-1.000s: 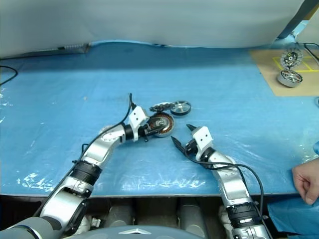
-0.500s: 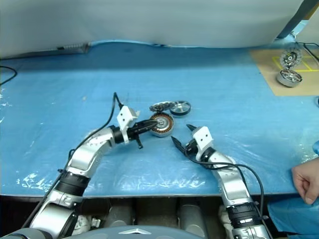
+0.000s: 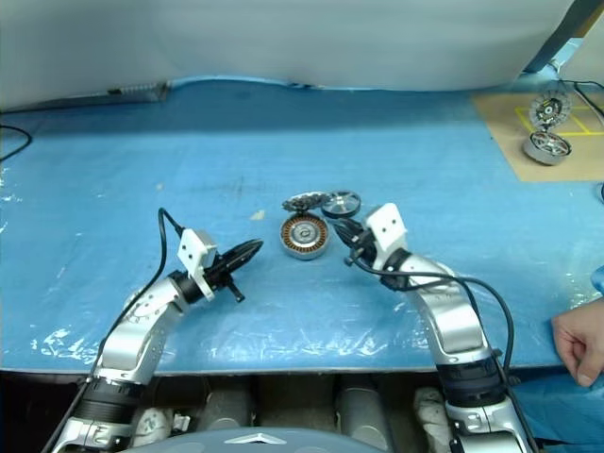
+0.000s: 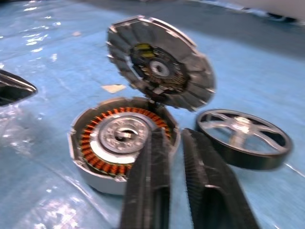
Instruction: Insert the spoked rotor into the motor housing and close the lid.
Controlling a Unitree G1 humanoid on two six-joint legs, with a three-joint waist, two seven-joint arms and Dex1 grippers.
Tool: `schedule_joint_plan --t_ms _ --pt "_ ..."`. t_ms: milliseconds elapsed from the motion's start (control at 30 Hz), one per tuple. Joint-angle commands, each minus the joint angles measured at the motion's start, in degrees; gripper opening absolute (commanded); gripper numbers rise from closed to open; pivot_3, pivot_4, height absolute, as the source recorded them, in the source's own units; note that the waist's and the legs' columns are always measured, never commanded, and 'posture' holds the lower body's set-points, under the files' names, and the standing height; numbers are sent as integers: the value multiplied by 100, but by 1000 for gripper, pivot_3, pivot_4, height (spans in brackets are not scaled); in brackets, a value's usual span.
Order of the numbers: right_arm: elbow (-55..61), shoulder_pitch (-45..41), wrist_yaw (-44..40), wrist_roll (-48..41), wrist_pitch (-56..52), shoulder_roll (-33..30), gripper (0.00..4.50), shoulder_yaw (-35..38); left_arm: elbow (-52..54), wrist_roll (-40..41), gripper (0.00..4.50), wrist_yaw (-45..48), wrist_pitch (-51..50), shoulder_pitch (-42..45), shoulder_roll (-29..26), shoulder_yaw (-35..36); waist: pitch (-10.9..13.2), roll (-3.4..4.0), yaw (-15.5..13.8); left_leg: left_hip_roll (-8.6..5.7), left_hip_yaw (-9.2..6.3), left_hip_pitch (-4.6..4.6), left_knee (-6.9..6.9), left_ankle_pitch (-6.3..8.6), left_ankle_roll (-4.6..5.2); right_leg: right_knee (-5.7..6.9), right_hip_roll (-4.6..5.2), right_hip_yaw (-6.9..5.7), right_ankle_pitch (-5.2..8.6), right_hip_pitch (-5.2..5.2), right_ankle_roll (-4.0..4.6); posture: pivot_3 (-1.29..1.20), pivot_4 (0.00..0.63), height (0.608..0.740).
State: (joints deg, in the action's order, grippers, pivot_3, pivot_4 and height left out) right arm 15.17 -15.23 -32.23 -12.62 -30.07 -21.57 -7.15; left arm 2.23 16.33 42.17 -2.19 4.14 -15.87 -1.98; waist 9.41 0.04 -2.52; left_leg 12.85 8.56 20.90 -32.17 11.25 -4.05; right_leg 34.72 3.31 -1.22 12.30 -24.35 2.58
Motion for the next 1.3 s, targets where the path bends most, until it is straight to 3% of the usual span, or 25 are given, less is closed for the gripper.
schedule_joint_plan --t_ms 33,367,800,1300 --pt "244 -363 137 105 -811 -6 69 -337 -69 -75 0 -22 366 -75 29 -24 0 0 -2 -1 0 -3 0 0 0 0 1 0 0 0 0 0 150 740" --pt "33 -1137 321 304 -1466 280 69 -811 -220 -86 0 -9 492 -108 51 -110 0 0 -4 -2 0 -18 -1 -1 -2 3 2 2 -1 -1 0 0 150 740" --pt "-600 -1163 208 484 -1084 323 69 -952 182 -16 0 -148 54 -45 61 -216 0 0 -6 -2 1 -22 -5 -1 -3 8 1 5 -2 0 0 0 150 740" --pt "-347 -1009 257 441 -1329 131 69 -689 96 -40 0 -78 151 -189 68 -252 0 0 -8 -2 1 -26 -9 -1 -2 13 2 7 -2 2 0 0 150 740"
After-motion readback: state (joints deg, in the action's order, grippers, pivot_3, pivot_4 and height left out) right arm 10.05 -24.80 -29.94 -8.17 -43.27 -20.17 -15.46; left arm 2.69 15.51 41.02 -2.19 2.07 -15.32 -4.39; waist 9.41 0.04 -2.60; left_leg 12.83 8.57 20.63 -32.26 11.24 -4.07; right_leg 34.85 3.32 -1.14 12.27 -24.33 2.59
